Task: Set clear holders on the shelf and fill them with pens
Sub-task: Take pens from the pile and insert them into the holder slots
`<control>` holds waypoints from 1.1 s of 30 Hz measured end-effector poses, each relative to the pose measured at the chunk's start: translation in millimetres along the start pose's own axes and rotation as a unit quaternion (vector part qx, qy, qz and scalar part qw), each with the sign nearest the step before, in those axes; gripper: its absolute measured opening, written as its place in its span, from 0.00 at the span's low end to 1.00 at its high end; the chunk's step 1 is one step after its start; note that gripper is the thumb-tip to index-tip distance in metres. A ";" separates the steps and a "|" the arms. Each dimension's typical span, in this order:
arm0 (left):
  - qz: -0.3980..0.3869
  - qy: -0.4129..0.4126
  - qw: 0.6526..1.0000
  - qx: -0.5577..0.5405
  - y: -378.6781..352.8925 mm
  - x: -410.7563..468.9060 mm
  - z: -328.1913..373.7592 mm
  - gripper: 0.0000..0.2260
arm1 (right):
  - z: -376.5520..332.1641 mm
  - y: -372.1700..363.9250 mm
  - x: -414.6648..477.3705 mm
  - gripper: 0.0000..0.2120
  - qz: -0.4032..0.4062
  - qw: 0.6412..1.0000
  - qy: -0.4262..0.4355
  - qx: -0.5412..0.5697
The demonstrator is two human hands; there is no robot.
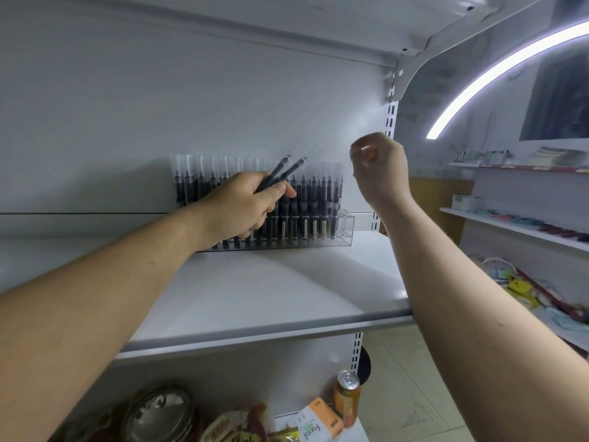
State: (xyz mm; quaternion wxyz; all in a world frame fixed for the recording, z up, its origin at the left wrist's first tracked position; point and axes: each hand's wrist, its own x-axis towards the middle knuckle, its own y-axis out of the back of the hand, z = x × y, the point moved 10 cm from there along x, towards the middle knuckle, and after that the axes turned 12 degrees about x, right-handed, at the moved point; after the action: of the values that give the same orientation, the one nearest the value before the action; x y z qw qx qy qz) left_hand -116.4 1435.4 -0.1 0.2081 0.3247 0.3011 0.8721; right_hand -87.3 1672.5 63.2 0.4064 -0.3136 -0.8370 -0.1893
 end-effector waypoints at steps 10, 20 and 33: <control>0.010 0.001 1.000 0.026 1.2 1.1 1.7 0.12 | -13.2 -76.7 -43.9 0.16 -0.337 0.860 -0.176 0.340; 0.009 -0.007 0.999 0.032 0.1 -0.2 4.4 0.11 | -12.6 -56.7 -26.1 0.06 -0.244 0.881 -0.144 0.378; 0.055 -0.033 0.992 0.107 11.3 2.9 3.5 0.14 | 12.8 -1.8 7.5 0.03 -0.008 1.000 -0.001 -0.008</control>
State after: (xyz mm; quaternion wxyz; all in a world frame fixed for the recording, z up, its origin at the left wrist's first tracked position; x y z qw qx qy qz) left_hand -117.9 1430.2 10.8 0.1341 0.3893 0.3672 0.8341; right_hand -99.3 1681.3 61.5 0.4015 -0.3103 -0.8383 -0.1994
